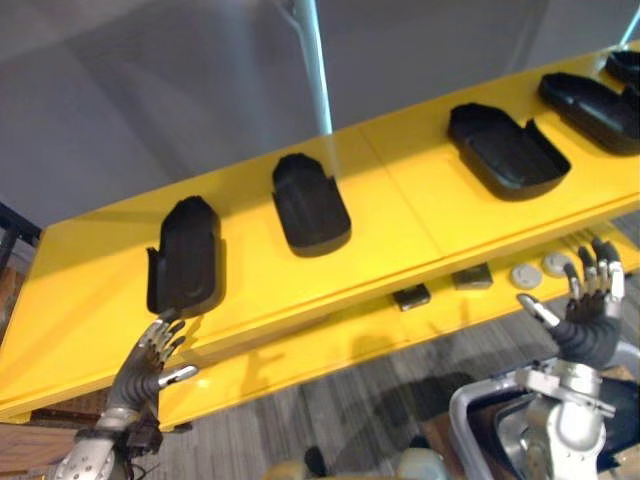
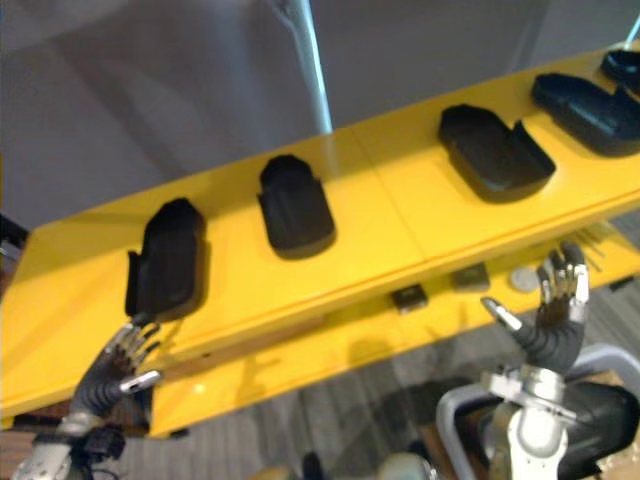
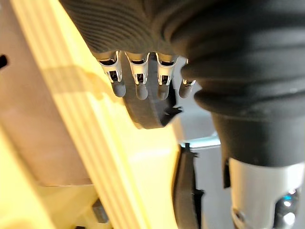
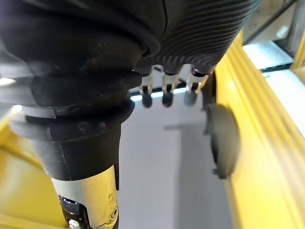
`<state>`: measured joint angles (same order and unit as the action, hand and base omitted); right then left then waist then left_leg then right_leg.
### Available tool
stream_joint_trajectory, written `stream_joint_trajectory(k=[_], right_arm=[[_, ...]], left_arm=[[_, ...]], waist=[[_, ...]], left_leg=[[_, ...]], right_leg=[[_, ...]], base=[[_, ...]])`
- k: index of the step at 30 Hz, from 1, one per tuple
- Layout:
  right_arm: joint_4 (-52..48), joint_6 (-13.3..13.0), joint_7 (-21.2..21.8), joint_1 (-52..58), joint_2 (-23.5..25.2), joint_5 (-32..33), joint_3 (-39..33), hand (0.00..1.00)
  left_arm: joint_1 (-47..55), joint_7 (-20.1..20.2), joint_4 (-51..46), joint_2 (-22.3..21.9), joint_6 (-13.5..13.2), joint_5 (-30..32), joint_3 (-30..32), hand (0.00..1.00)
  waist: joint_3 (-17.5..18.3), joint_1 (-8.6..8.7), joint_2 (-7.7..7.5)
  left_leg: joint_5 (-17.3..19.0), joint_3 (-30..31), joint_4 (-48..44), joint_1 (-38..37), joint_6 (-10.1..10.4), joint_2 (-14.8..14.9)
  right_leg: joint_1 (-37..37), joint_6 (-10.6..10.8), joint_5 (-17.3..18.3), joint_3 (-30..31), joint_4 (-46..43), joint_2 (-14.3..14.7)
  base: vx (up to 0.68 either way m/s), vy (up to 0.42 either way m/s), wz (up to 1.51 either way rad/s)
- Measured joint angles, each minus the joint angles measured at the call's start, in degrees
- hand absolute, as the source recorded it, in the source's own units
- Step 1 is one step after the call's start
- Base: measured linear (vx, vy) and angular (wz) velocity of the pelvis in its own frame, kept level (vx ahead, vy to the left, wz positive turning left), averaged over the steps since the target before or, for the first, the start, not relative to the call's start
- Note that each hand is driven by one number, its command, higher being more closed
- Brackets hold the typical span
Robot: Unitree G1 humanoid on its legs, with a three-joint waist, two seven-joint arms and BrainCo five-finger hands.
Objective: Walk over and take plastic housings, then place them on the shelf
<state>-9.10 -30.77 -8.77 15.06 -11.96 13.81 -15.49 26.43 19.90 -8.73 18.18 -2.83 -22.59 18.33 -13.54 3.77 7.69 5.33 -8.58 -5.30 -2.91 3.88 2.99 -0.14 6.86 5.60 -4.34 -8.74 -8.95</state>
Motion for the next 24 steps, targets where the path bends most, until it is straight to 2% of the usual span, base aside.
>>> stream_joint_trajectory(k=[5,24], right_arm=[[0.95,-0.32,-0.13,0.76,-0.77,0.02,-0.16,0.0],[1.31,-0.58,0.08,1.71,-0.83,0.03,-0.13,0.0]], left_arm=[[-1.65,-1.94,1.6,1.97,0.44,0.05,-0.53,0.0],[-7.75,-8.57,9.48,1.63,-0.06,0.4,-1.08,0.0]], waist=[[-0.36,0.14,0.72],[-0.47,0.4,0.83]], left_leg=[[-0.02,0.05,0.69,-0.17,-0.02,-0.03],[0.01,-1.5,1.04,-1.11,-0.07,-0.02]], right_leg=[[0.14,0.07,-0.17,0.01,0.34,0.04],[-0.78,0.08,-0.11,1.9,-0.3,0.11]], base=[[0.03,0.005,-0.01],[-0.02,0.005,-0.05]])
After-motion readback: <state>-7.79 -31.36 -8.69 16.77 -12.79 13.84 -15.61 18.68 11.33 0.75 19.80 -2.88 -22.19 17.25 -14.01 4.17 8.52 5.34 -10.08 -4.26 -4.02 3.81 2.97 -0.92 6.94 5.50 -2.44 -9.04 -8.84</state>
